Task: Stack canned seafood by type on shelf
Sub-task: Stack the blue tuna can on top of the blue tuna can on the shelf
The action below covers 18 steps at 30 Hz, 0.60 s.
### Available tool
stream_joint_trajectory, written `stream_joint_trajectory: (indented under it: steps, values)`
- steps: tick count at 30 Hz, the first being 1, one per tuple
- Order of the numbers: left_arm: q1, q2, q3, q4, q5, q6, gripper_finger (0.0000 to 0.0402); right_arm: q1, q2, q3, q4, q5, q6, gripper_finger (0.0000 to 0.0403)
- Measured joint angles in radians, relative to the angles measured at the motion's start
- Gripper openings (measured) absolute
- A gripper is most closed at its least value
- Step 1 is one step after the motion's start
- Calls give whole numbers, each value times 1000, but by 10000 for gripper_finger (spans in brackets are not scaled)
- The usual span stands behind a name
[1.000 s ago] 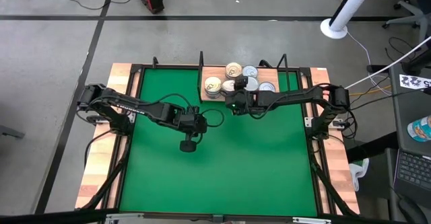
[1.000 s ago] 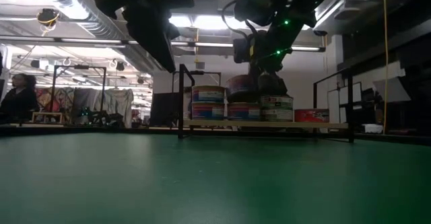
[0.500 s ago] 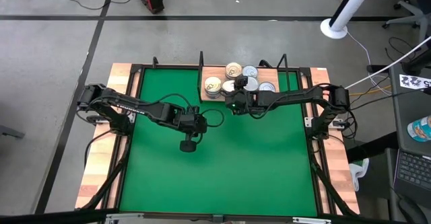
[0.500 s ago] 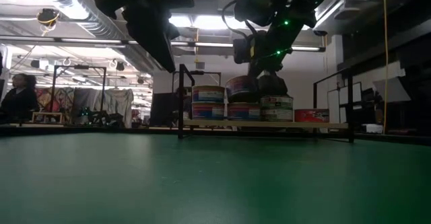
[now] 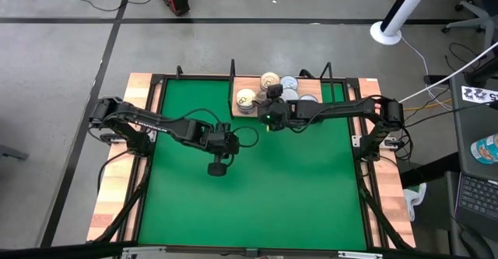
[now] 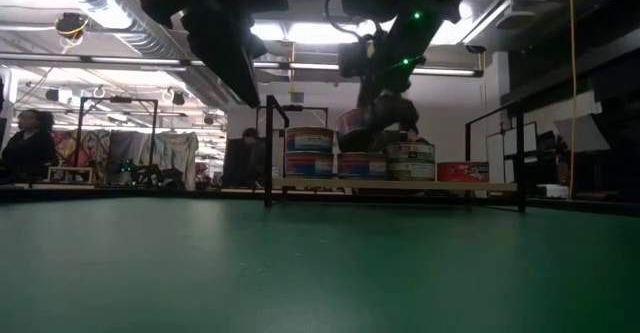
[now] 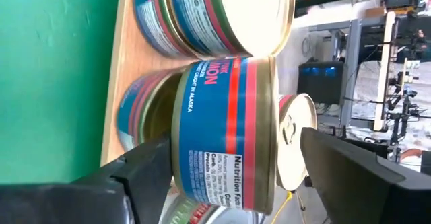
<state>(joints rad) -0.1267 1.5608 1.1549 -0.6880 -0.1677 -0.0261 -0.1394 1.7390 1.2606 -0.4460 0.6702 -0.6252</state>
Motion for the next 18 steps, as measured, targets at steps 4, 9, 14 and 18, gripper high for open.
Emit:
stream_joint_trajectory:
  steps: [4, 9, 14, 18]
  values:
    - [-12, 0, 0, 0, 0, 0, 2, -8, 0, 12, -37, -9, -1, 312]
    - [-18, 0, 0, 0, 0, 5, 4, -14, 0, 12, -56, -59, -2, 312]
    - [-18, 0, 0, -1, 0, 6, 3, -18, 0, 12, -54, -121, -2, 312]
    - [-18, 0, 0, -2, 0, 6, 4, -37, 0, 12, -54, -132, -2, 312]
